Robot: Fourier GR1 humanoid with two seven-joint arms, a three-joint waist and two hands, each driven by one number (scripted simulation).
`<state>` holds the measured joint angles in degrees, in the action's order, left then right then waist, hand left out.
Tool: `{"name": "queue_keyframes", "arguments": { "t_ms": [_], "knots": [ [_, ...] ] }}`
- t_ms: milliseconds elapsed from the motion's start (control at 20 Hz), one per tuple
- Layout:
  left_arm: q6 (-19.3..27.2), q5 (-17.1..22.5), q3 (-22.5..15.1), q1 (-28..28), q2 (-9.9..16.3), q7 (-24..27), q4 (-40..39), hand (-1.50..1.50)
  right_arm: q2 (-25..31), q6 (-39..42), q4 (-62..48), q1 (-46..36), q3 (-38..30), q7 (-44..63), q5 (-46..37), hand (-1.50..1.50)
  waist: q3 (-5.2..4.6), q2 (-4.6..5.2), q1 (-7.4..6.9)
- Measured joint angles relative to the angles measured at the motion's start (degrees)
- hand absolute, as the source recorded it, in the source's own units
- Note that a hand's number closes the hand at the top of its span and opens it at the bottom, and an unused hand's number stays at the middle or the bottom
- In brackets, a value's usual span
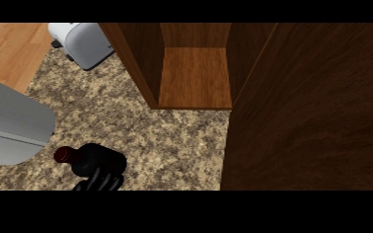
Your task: Pick up the wine, place it into the cabinet and close the cabinet
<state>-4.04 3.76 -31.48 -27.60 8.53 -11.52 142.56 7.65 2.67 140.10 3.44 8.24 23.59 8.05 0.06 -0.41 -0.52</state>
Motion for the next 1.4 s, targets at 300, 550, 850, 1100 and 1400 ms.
{"name": "queue_keyframes", "arguments": {
  "t_ms": [300, 550, 850, 1100, 1400],
  "knots": [
    [2.39, -0.77, 0.79, -0.52, -0.34, -1.44, 0.21, -1.50, -0.43, -1.53, 0.22, -3.53, 0.26, 3.30, -0.33, -1.50, -0.04, 0.13, 0.14],
    [3.26, -0.77, 2.56, -0.24, -0.86, -0.93, 0.04, -1.50, -0.26, -1.02, 0.59, -3.82, -0.97, 4.06, -0.11, -1.50, -0.06, 0.19, 0.37],
    [2.50, 0.50, 8.73, 1.08, -0.60, 1.41, -0.79, -1.50, -0.73, -1.88, 0.90, -5.45, 0.25, 6.08, -0.96, -1.50, -0.10, 0.27, 0.39],
    [1.23, 4.78, 17.70, 2.69, -0.36, 3.80, -3.58, -1.50, -1.10, -2.21, 0.97, -6.78, 0.53, 7.05, -1.34, -1.50, -0.11, 0.31, 0.43],
    [-1.76, 12.45, 27.24, 3.99, 0.49, 4.95, -7.72, -1.50, -1.52, -1.42, 1.01, -6.21, 0.56, 6.51, -1.72, -1.50, -0.09, 0.31, 0.41]
  ]
}}
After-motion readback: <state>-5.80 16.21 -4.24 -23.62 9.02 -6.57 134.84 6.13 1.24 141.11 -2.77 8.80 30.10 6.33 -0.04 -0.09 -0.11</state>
